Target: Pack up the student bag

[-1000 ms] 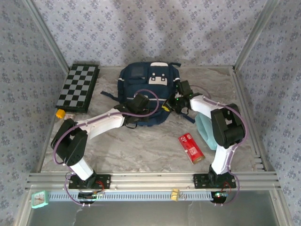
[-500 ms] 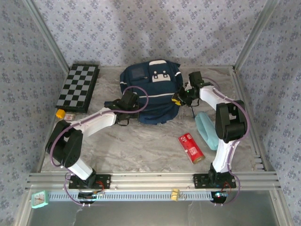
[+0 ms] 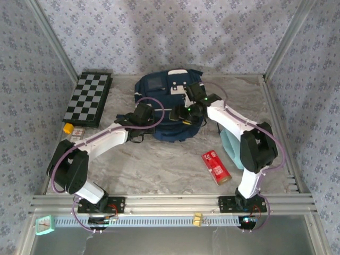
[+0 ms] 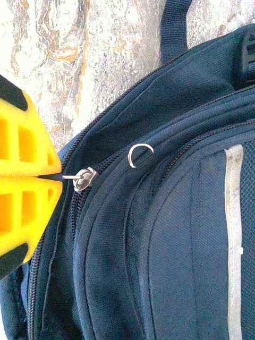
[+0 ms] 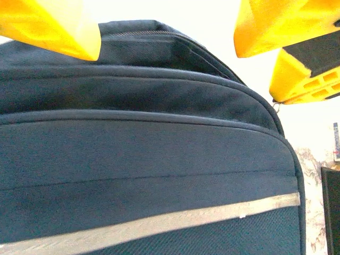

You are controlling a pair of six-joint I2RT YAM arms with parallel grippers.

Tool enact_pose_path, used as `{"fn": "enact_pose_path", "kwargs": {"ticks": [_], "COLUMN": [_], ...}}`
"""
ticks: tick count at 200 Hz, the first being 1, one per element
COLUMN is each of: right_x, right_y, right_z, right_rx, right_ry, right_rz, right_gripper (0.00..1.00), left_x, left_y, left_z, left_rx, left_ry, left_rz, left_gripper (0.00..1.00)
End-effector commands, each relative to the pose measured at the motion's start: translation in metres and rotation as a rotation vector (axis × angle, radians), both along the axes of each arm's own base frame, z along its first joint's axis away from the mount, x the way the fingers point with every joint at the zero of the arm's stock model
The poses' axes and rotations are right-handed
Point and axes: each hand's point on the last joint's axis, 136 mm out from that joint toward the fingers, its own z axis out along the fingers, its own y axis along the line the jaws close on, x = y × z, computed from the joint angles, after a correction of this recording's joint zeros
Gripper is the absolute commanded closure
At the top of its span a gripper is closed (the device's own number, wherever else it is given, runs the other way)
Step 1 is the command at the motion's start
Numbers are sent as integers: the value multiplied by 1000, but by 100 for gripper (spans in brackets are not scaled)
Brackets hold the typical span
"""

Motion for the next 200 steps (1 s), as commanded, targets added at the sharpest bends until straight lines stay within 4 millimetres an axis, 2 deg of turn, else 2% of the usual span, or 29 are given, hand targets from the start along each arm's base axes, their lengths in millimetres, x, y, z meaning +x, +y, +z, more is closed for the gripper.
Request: {"fn": "enact_pose_path", "kwargs": {"ticks": [1,8,22,33,58,77,109,126,142,161,183,200], "right_x": [8,8,8,9,8,5,-5,-11,-16,-13,-9,-8], "right_y": [16,17,3,-8,-42,-60,-81,-88,-95,-99,-90,-74], "right_z": [-24,-35,-61,-76,-97,-107,-128,-137,-142,-136,-116,-107], "right_rx": [22,22,-22,-42,-162,-228,-291,-314,-347,-358,-392,-320], "right_ry": [47,64,113,135,150,141,170,190,198,178,120,122], "right_rz": [-41,-36,-58,-71,-102,-92,-91,-84,-74,-75,-33,-6], "right_gripper": [37,41,57,63,81,88,99,100,100,100,100,100], "left_x": [3,1,0,0,2,8,29,44,58,78,101,111], "left_y": [5,7,12,16,35,53,88,102,120,136,144,137], "left_z": [21,21,19,15,1,-7,-9,-9,-15,-17,-14,-17], "left_rx": [-40,-40,-36,-26,5,34,86,99,105,65,62,48], "left_ry": [-56,-55,-52,-52,-34,-31,-72,-117,-137,-141,-175,-155], "left_rz": [29,31,35,39,80,128,202,224,278,342,372,343], "left_gripper": [100,100,100,100,100,100,100,100,100,100,100,100]}}
